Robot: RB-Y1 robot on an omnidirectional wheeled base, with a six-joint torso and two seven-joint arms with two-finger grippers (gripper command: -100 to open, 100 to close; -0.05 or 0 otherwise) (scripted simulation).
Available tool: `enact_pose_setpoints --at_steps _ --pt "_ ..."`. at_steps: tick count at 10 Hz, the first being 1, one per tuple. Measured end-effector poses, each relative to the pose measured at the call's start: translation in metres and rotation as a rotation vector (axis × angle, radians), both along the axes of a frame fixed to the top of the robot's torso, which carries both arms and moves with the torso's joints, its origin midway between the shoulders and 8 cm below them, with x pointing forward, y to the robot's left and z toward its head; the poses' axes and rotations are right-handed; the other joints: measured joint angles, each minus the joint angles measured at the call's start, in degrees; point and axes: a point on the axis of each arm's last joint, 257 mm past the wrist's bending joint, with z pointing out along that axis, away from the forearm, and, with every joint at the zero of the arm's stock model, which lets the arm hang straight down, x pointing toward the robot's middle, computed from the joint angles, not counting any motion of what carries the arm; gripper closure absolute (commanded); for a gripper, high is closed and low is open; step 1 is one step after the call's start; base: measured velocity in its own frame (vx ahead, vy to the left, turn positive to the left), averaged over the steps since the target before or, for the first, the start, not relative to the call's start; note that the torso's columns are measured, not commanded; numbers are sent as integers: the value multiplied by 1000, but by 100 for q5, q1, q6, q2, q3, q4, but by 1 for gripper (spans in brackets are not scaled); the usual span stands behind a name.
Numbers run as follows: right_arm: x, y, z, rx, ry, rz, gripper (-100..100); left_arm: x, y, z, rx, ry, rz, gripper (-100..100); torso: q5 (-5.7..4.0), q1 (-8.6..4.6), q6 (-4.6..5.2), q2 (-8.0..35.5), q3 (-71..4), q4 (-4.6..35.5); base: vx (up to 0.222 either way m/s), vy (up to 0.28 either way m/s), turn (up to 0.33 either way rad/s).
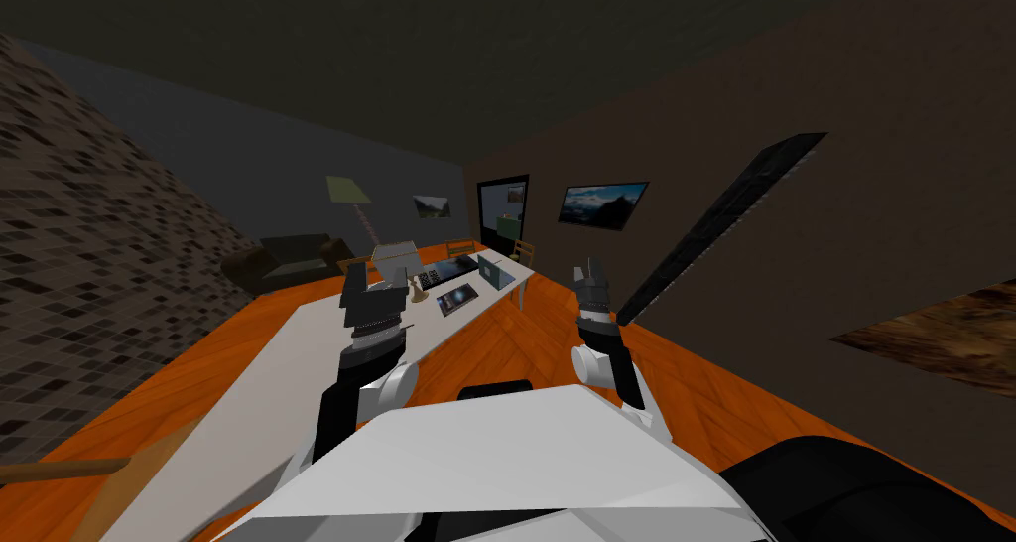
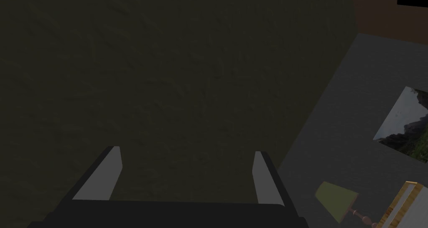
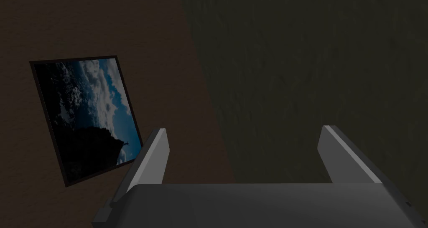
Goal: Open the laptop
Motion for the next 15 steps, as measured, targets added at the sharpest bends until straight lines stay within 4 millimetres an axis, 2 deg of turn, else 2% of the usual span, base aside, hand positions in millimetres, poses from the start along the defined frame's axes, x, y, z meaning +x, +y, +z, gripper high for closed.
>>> enact_pose_setpoints --at_steps 2,9,10,12,15 --pt "0 0 0 0 0 0 0 0 0 0 0 0 0 0 0 0 0 597 -1200 600 0 0 0" --pt "0 0 0 0 0 0 0 0 0 0 0 0 0 0 0 0 0 3539 -7073 3537 0 0 0" --pt "0 0 0 0 0 0 -100 0 0 0 0 0 0 0 0 0 0 3962 -7919 3960 9 2 33" --pt "3 5 -2 -57 14 -2 -100 0 0 0 0 0 0 0 0 1 0 4206 -8427 4205 12 2 52" --pt "10 14 -6 -192 41 -31 -100 0 0 0 0 0 0 0 0 1 0 4225 -8459 4227 26 2 86"
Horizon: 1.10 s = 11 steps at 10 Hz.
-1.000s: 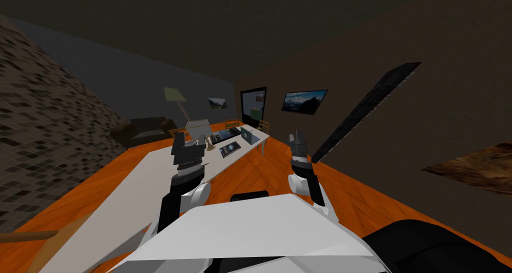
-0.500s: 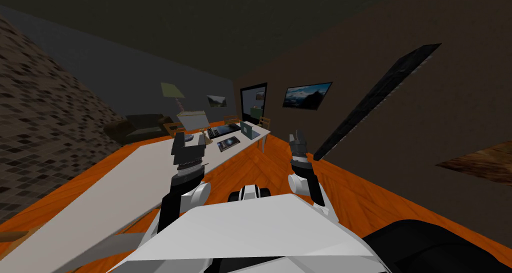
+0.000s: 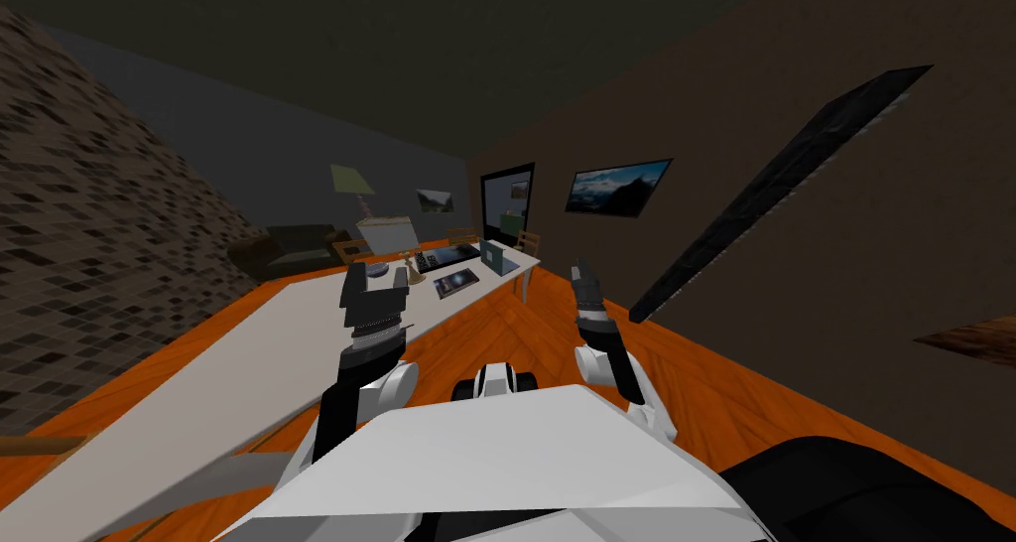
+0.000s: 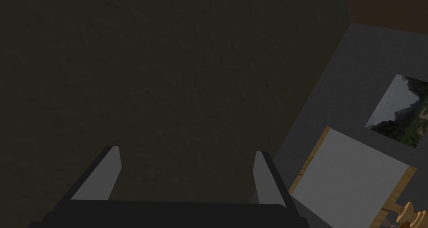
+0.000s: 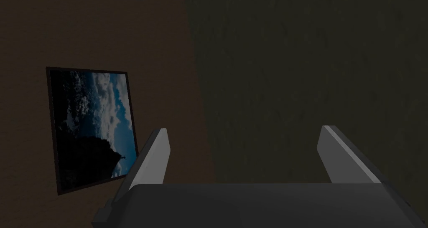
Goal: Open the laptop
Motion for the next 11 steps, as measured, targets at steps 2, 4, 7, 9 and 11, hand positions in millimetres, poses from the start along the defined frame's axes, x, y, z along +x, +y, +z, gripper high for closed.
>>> enact_pose_setpoints --at_steps 2,4,7,9,11 --pt "6 6 -6 -114 17 -39 -100 0 0 0 0 0 0 0 0 1 0 2 1 1 34 7 118" --pt "10 10 -9 -210 26 -77 -100 0 0 0 0 0 0 0 0 -2 3 7 4 2 25 1 60" --pt "16 15 -14 -353 36 -138 -100 0 0 0 0 0 0 0 0 -2 2 5 2 1 29 -1 97" --pt "18 18 -17 -435 38 -175 -100 0 0 0 0 0 0 0 0 0 2 6 3 2 22 3 70" --pt "22 20 -20 -517 40 -211 -100 0 0 0 0 0 0 0 0 -1 1 4 2 2 24 2 86"
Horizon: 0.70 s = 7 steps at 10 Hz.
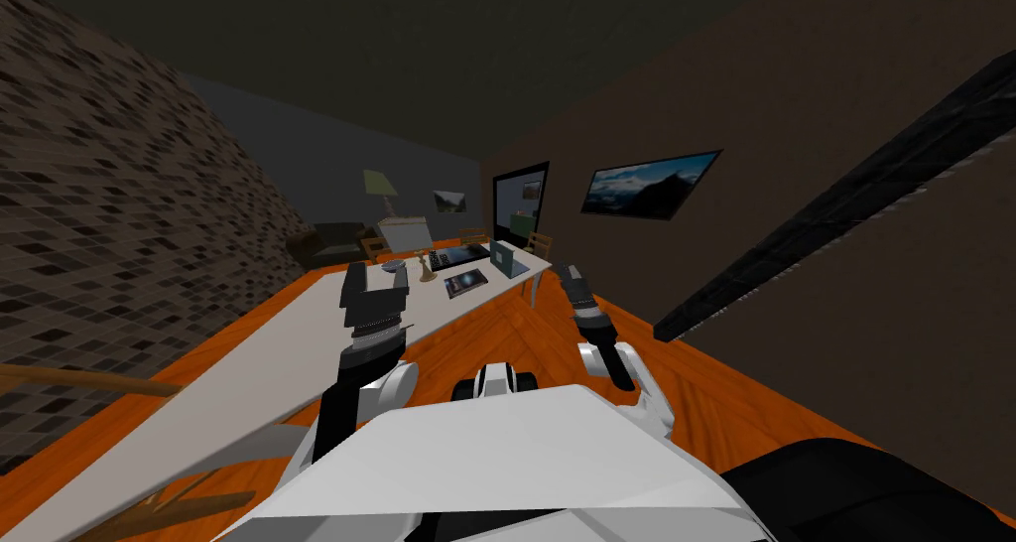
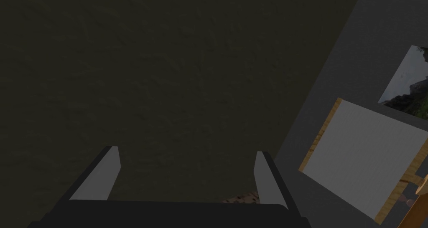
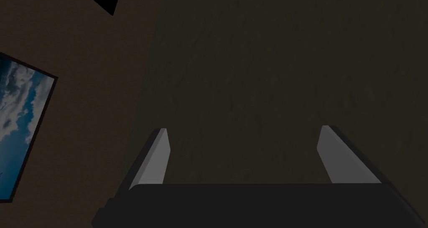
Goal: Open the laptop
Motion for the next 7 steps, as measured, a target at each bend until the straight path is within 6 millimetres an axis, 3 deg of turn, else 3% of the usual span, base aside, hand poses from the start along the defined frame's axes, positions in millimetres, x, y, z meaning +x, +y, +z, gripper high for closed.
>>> enact_pose_setpoints --at_steps 7 --pt "13 6 -14 -309 -4 -137 -100 0 0 0 0 0 0 0 0 1 -2 -2 0 0 27 -1 84"
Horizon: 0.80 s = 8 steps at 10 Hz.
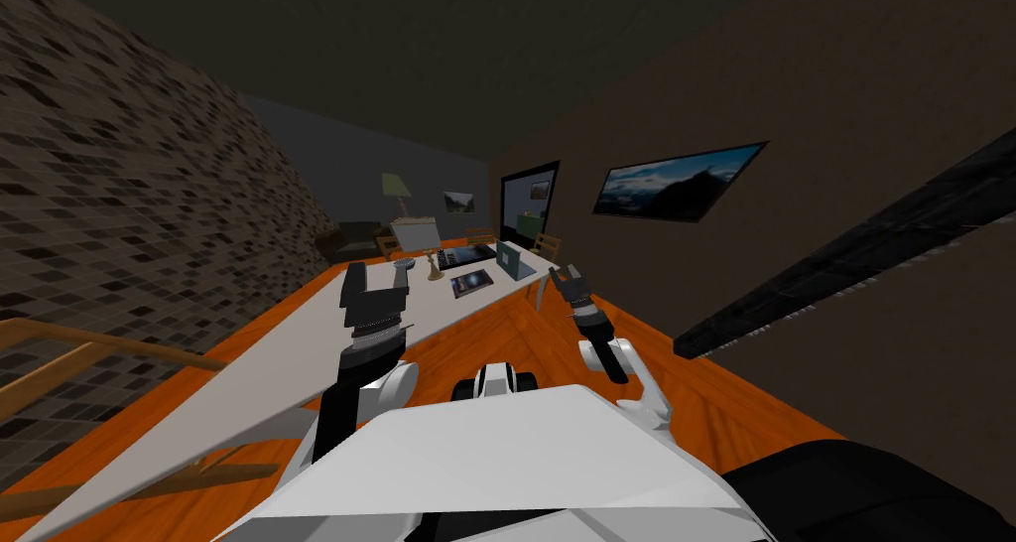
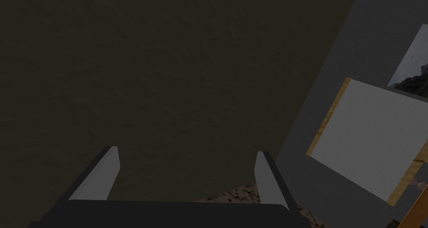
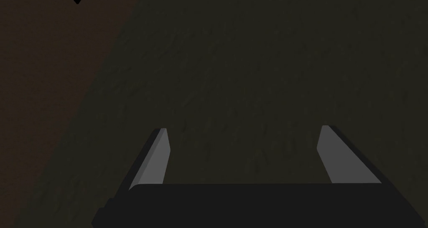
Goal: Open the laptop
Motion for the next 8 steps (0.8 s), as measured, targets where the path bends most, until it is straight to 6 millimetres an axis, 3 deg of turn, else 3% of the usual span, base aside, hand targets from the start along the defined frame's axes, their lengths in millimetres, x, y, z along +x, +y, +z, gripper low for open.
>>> enact_pose_setpoints --at_steps 8 --pt "18 0 -20 -376 -11 -161 -100 0 0 0 0 0 0 0 -1 -3 0 1 0 0 30 -3 95"
